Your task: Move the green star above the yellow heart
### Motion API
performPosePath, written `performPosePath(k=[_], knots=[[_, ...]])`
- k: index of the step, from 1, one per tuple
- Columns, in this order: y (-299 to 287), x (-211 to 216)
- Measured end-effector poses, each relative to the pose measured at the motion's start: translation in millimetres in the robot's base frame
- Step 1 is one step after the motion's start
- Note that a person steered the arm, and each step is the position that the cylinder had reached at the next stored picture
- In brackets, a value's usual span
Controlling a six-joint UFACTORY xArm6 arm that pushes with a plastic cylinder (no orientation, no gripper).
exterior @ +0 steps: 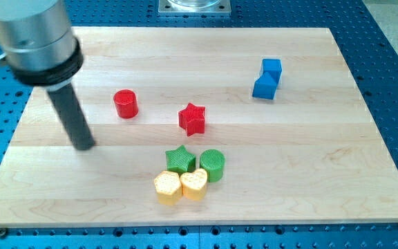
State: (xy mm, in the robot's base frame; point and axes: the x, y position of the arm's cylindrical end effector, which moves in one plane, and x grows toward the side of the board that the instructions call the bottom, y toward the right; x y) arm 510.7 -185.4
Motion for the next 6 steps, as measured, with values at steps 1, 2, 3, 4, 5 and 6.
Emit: performPosePath(k=[1, 2, 3, 4, 5, 6], knots=[[13.2, 25.5], [48.1, 60.2], [94.2, 84.1], [110.3, 58.5], [132.6, 29.3], [158.9, 30.4]])
